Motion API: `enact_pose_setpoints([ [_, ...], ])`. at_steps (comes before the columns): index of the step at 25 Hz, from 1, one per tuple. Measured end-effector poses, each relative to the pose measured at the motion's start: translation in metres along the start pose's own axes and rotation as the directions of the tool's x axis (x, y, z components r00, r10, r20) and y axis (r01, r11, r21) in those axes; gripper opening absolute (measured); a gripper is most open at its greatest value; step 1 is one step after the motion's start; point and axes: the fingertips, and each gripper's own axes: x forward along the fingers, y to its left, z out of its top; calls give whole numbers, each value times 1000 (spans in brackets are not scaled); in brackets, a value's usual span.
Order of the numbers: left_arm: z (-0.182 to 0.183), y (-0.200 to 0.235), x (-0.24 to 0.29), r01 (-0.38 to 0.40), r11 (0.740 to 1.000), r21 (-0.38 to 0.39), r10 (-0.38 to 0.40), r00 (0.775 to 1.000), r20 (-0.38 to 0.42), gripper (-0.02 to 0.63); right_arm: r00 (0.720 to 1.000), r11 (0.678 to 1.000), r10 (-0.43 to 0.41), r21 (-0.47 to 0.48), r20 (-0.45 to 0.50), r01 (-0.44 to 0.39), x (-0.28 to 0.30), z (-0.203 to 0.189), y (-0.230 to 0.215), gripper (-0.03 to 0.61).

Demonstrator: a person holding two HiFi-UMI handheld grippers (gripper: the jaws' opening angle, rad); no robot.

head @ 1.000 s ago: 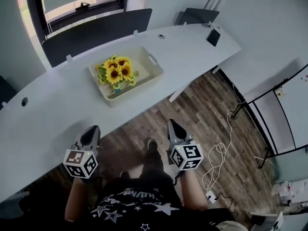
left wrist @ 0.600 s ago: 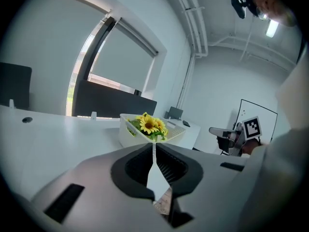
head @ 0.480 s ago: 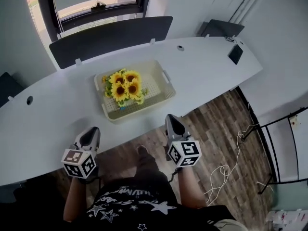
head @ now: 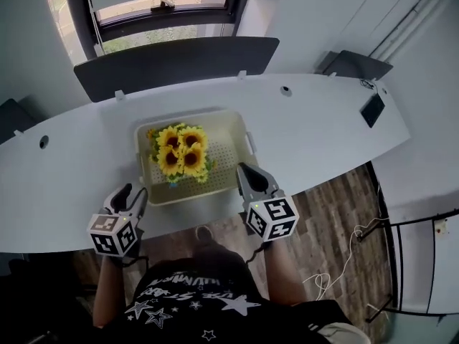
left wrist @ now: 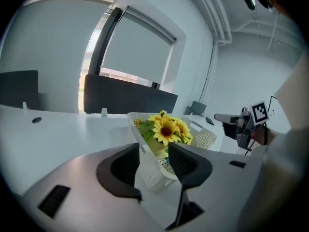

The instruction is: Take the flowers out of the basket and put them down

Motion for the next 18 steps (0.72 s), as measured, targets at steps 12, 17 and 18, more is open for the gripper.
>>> enact_pose_setpoints([
  [12,-29,3,36,-139,990,-8,136,977,-162,148,926,913,138,-318,-350,-256,80,-12,11,3],
  [17,-29,4,35,-207,975,-76,194,970,-146,94,839,816,146,-415,-524,-402,112,-34,13,3],
  [18,-28,6,35,-217,973,-79,204,969,-142,91,817,800,149,-418,-557,-431,119,-40,15,3],
])
